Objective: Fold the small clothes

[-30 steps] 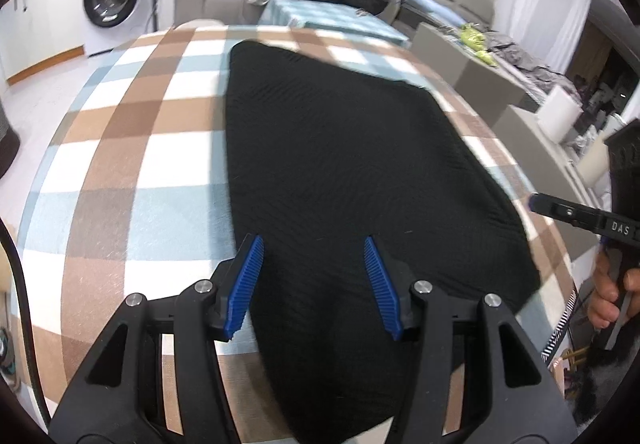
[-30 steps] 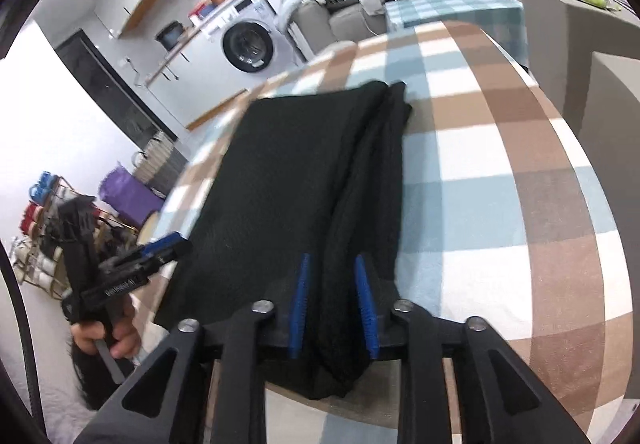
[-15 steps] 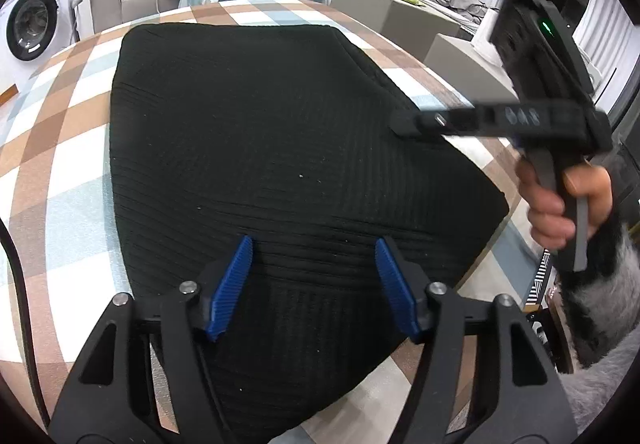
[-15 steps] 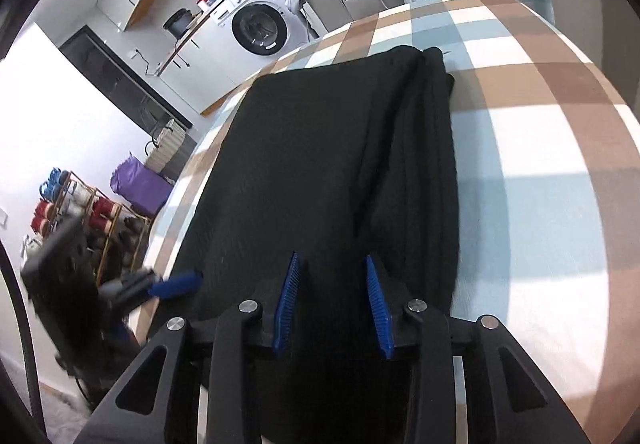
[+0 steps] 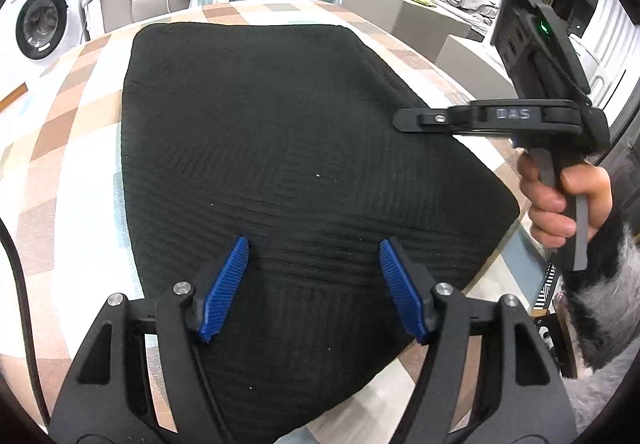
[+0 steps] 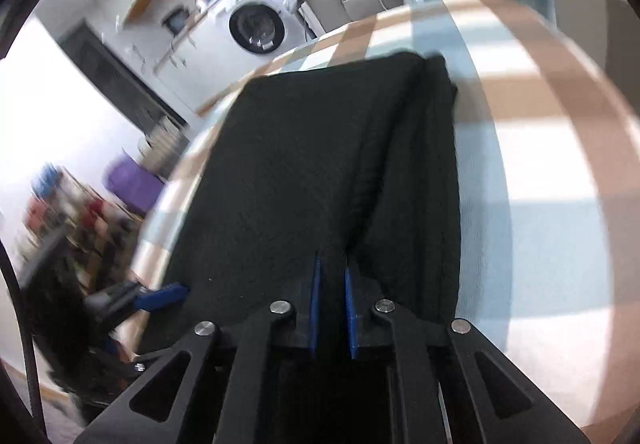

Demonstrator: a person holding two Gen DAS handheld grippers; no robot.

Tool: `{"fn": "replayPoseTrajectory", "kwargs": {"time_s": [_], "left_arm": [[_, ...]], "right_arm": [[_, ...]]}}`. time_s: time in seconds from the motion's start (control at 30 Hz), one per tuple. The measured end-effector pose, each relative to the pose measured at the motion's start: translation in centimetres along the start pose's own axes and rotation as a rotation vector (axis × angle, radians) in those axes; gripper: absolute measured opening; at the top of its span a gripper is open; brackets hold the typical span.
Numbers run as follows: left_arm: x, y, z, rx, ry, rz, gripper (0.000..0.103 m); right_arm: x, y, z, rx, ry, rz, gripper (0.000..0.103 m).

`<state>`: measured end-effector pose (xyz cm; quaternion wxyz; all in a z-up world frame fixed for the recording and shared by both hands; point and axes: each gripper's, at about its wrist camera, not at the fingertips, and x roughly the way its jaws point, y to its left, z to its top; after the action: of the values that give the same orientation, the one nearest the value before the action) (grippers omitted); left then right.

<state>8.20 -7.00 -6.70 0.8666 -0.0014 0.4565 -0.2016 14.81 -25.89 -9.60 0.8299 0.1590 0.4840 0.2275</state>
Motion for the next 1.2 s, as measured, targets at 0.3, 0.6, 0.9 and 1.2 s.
{"fn": "replayPoseTrajectory", "kwargs": {"time_s": [0.3,0.6,0.9,1.2], "left_arm": [[-0.1,0.4,1.0,-0.027,-0.028,-0.013,0.066],[0.9,-0.4,1.1,-0.026,-0.033,0.003,0.068],[0.9,-0.4,1.5,-0.035,-0.036,-0.005,0.068],[2.2,-1.7,1.7,0.036,-0.038,0.022,0.071]], "right_arm": [[-4.3,1.4,-5.1,-0.059,0.048,0.111,0.028],[-5.0,3.6,-6.0,-0.153,-0.065,0.139,0.007],[-3.5,1.8,-6.2,-0.081,0.024,0.049,0.017],[0.3,-0.5,-0.4,0.082,0.028,0.076,0.021]]}}
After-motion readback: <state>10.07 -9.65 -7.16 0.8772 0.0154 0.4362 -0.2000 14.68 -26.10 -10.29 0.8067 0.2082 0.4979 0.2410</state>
